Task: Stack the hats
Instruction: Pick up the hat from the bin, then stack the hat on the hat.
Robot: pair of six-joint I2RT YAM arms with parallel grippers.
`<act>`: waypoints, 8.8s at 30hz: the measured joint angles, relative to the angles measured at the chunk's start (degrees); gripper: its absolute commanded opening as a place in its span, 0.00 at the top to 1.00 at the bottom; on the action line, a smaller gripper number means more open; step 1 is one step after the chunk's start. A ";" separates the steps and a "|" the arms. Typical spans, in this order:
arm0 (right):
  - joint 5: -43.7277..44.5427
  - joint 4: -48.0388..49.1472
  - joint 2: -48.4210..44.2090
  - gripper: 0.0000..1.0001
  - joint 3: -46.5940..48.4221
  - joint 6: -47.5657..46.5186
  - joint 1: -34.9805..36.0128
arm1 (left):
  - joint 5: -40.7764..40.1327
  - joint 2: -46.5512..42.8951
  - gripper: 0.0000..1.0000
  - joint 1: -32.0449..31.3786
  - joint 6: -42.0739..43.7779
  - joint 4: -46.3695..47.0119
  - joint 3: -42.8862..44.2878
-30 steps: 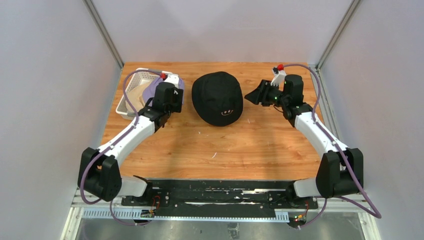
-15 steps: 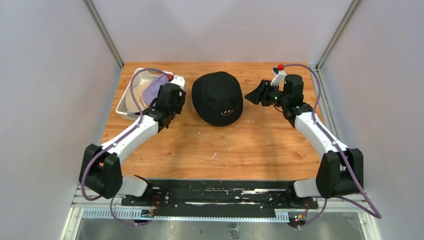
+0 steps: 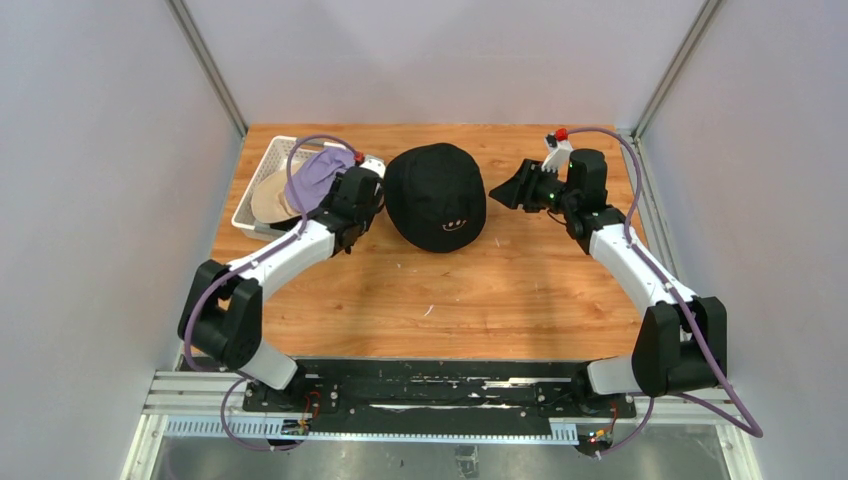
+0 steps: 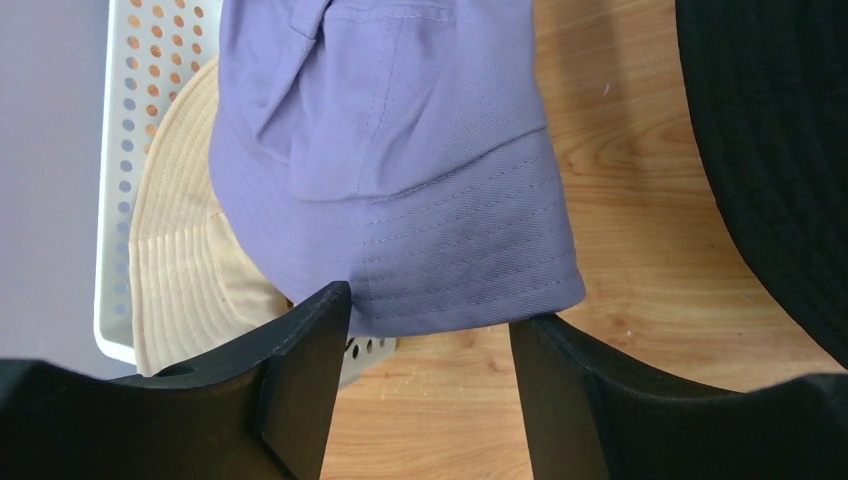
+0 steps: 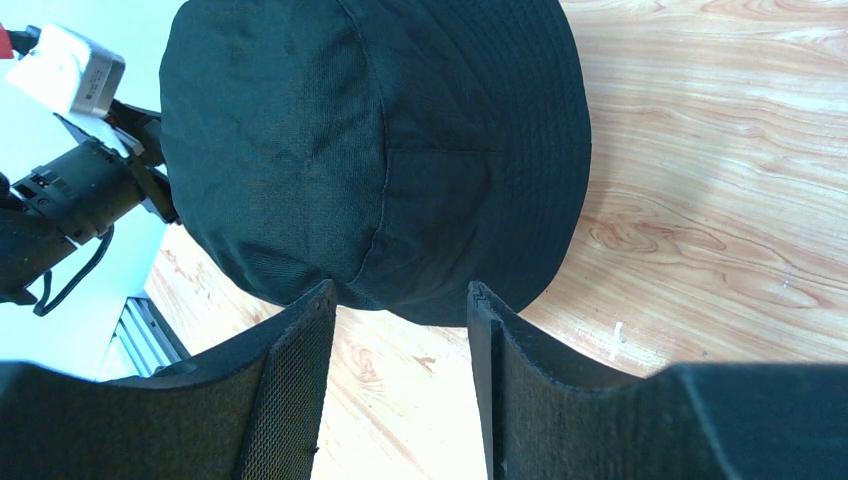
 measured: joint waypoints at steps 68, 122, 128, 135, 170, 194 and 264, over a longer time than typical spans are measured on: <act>-1.27 8.52 -17.49 0.50 -3.15 -12.59 13.49 | 13.40 -7.19 1.00 -0.15 -20.70 -3.04 42.12; 42.66 0.35 -16.50 0.54 0.09 -33.59 21.38 | 14.86 14.97 1.00 -0.55 -58.62 2.99 51.43; 42.58 0.22 -16.33 0.54 0.09 -32.50 21.38 | 15.26 11.93 1.00 -0.68 -65.05 1.64 47.06; 42.12 -0.07 -16.15 0.54 0.09 -31.43 20.98 | 15.56 3.89 1.00 -1.29 -70.27 0.52 36.83; 30.88 6.82 -15.08 0.46 -2.43 -35.56 22.75 | 19.50 3.52 1.00 -2.62 -88.94 3.67 29.03; 50.88 48.15 3.39 0.45 -10.84 -66.03 36.11 | 21.05 1.07 1.00 -2.62 -87.58 -8.52 33.66; 44.85 33.24 -1.95 0.47 -1.81 -63.84 36.65 | 17.33 -4.33 1.00 -2.29 -84.26 -9.84 28.09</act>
